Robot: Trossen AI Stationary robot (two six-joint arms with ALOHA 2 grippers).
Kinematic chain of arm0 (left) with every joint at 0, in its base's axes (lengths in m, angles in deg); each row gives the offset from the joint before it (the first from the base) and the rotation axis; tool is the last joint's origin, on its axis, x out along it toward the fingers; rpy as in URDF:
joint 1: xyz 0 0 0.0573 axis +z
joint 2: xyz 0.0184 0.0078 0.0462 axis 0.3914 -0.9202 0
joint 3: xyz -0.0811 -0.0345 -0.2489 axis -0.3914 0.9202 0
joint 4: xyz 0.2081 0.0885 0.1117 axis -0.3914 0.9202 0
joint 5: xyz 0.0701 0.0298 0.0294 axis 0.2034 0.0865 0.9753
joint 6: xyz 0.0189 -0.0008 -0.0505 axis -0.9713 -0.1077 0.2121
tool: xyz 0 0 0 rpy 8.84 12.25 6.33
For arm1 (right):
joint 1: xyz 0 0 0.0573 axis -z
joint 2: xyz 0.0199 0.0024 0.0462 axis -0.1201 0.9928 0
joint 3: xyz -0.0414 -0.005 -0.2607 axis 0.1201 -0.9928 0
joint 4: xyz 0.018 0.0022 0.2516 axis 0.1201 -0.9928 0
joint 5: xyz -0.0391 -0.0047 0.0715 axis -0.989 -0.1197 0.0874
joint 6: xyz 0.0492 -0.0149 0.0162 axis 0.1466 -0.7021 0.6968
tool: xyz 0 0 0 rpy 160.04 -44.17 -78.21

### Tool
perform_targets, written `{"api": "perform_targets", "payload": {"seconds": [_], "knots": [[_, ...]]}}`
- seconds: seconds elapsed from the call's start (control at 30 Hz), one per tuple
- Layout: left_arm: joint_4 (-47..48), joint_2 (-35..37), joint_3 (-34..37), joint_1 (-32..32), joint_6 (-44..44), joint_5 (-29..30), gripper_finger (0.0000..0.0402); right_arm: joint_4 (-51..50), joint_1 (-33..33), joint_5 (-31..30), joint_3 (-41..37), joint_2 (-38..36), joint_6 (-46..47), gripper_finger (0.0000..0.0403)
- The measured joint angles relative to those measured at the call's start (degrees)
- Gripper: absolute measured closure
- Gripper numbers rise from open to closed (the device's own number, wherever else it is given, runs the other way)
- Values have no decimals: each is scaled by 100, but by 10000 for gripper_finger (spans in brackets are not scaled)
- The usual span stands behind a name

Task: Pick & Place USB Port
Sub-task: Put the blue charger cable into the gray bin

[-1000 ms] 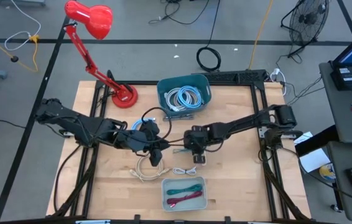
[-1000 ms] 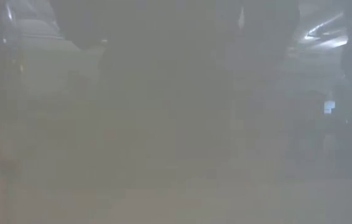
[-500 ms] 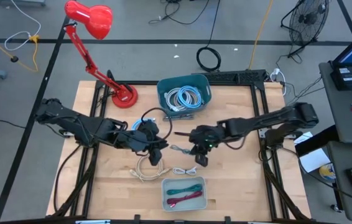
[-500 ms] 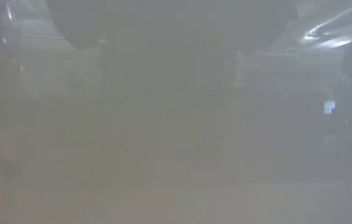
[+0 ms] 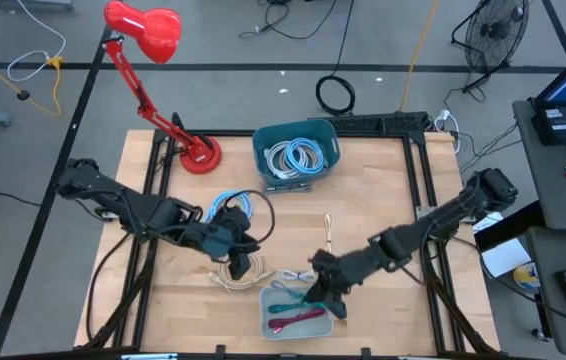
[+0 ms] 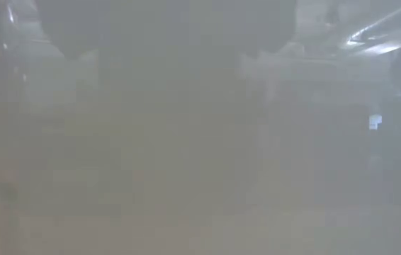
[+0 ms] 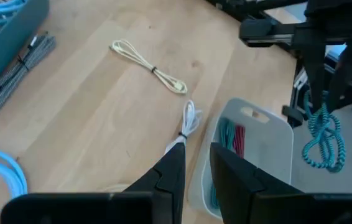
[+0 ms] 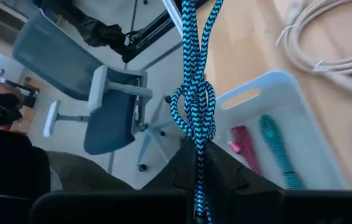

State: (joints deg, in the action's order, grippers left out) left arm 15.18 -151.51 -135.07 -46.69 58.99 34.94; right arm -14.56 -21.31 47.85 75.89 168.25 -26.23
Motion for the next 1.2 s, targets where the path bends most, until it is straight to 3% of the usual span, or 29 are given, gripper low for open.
{"api": "perform_targets", "payload": {"seconds": [0.13,0.33,0.57,0.8,1.2], "knots": [[52,0,0,-341,190,217,325,51,-288,-221,141,307,137,397],[47,0,0,-845,532,451,325,-208,-387,-29,735,1128,-375,397],[132,0,0,-1374,1042,789,325,-1592,-168,225,1405,2023,-1108,398],[404,0,0,-1797,1572,1116,325,-2381,58,-364,1469,2147,-1834,398],[737,0,1,-2213,2128,1502,325,-2397,200,-349,1469,2145,-2049,397]]}}
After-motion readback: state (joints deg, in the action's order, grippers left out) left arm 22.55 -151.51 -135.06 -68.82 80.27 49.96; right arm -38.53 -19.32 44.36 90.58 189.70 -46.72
